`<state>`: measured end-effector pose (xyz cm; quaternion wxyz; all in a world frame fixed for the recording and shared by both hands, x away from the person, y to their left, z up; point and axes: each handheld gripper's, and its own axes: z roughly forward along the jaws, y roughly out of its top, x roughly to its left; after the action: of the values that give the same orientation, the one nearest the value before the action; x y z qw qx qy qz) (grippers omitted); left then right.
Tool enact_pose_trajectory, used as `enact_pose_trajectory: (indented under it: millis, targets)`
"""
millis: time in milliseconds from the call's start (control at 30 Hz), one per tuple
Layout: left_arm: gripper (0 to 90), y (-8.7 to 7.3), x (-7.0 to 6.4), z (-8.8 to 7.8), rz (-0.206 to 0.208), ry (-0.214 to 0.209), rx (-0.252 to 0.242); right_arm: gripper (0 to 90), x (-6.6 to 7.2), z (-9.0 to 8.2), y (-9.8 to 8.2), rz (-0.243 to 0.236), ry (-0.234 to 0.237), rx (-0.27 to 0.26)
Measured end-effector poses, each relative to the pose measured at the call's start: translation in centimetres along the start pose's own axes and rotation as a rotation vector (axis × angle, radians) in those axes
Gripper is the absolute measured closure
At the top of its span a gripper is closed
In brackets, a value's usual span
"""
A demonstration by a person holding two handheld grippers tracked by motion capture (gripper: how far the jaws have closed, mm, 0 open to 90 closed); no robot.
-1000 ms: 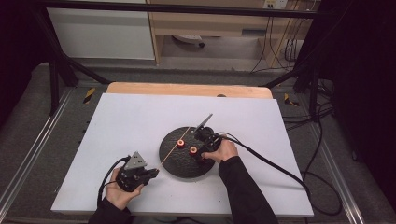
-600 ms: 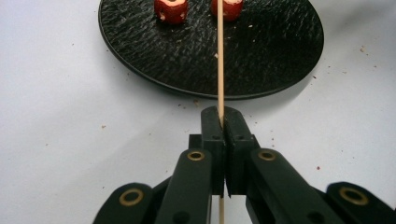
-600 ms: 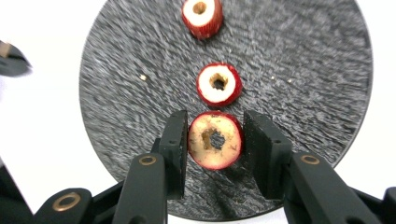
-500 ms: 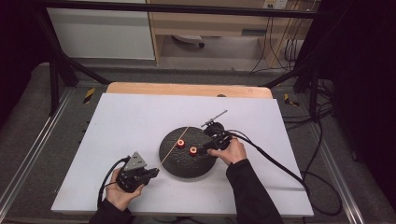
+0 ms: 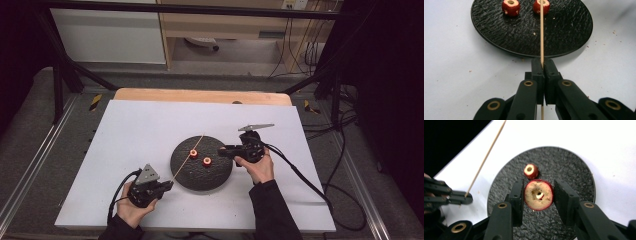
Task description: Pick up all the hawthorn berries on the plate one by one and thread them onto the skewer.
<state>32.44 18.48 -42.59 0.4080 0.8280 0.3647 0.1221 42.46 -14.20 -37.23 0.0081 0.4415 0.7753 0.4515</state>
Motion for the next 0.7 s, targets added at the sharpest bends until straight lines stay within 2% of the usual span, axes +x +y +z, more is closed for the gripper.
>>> enact_pose_trajectory:
  millis: [367, 500, 700]
  targets:
    - [88.3, 0.2, -1.1, 0.4, -0.020, 0.001, -0.031, 62.3, -1.0, -1.4, -1.4, 0.095, 0.052, -0.260]
    - [88.3, 0.2, -1.6, 0.6, -0.014, 0.010, -0.038, 62.3, -1.1, -1.5, -1.5, 0.129, 0.070, -0.353]
    - [88.3, 0.4, -2.3, 0.9, -0.007, 0.004, -0.038, 62.3, -1.2, -1.7, -1.2, 0.166, 0.097, -0.458]
